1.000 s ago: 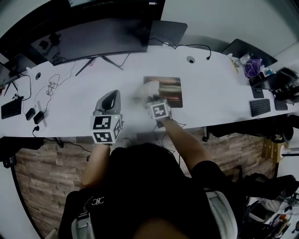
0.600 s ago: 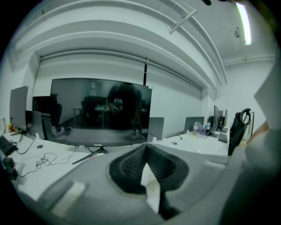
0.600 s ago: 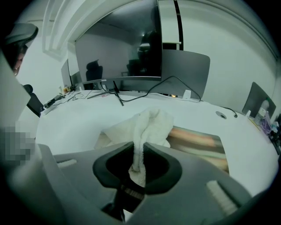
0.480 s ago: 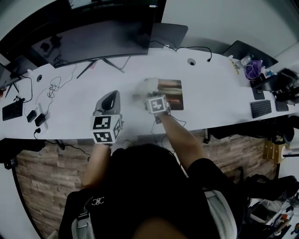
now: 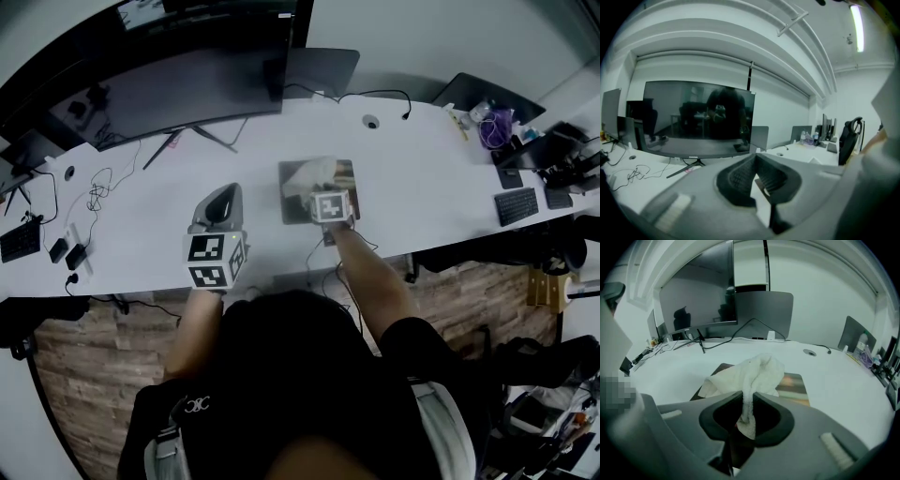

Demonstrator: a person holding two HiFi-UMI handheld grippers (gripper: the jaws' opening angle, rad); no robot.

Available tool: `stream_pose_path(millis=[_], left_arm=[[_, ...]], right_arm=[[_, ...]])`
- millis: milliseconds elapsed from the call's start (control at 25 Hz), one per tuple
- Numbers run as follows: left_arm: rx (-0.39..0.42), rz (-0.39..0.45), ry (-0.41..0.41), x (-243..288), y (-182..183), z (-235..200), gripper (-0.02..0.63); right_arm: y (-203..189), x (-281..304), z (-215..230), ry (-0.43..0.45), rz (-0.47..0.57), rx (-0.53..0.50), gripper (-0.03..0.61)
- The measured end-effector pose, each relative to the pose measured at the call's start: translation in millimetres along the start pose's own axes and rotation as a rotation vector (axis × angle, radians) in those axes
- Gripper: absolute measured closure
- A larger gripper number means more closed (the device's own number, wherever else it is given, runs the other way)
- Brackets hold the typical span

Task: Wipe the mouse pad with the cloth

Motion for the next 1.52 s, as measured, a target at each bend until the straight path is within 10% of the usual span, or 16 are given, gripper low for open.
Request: stream_pose_path(millis=[760,1520], left_arm=[[0.016,0.011,-0.041,7.3,3.0,16.7,0.615],[0.064,0.046,-0.113,31.0,22.9,45.6,0.615]], right_arm=[[-4.4,-18.5,79.5,-0.068,0.064,0.094,0.52],[105.1,-244.0,37.5,-0.037,0.784,0.084,0.518]])
Point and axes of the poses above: the fingertips, and each gripper's own axes: x forward along the fingers, z to its right, y out of its top, the point moved 1 cm from there along -x, backward along the fingers, and after that the axes turned 5 degrees about -y, right-handed, at the moved point
